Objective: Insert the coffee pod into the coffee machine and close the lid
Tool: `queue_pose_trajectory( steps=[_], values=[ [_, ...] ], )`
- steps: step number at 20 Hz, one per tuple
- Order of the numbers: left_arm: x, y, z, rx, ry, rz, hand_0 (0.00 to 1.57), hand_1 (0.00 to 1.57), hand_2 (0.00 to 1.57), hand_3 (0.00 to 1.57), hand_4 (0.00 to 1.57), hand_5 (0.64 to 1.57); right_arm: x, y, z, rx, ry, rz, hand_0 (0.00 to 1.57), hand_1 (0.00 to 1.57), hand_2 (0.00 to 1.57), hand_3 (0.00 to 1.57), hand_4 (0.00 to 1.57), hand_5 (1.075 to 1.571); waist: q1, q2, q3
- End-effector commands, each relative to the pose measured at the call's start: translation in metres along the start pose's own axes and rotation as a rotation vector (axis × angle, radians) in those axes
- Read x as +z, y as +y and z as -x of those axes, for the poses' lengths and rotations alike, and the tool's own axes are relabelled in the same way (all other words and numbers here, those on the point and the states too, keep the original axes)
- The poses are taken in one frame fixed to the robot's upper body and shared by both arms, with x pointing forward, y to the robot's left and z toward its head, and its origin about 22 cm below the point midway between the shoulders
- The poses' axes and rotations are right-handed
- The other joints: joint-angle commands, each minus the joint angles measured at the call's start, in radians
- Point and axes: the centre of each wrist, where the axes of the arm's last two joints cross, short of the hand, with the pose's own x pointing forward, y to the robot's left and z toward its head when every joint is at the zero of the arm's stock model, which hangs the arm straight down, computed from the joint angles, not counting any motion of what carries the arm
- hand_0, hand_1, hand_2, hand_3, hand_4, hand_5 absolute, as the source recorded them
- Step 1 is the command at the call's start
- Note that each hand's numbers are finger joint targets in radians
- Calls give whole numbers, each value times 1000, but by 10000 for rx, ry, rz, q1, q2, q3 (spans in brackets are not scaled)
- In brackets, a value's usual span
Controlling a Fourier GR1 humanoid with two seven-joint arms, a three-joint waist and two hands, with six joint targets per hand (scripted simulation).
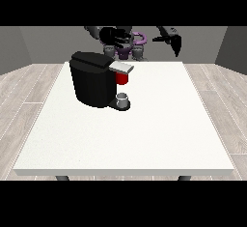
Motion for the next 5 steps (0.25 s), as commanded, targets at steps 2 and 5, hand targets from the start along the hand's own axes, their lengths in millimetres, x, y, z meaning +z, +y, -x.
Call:
queue_pose_trajectory(
  steps=[2, 5],
  values=[
    [28, -7, 29, 182, 403, -251, 0, 0, 0, 0, 192, 1571, 51, 22, 41, -1813, 187, 264, 0, 0, 0, 0, 286, 1571, -496, -703, 3],
    [31, -5, 26, 93, 1163, -731, 0, 0, 0, 0, 192, 1571, 92, 32, 70, -2345, 1364, 610, 0, 0, 0, 0, 157, 1571, -878, -1655, 8]
  ],
)
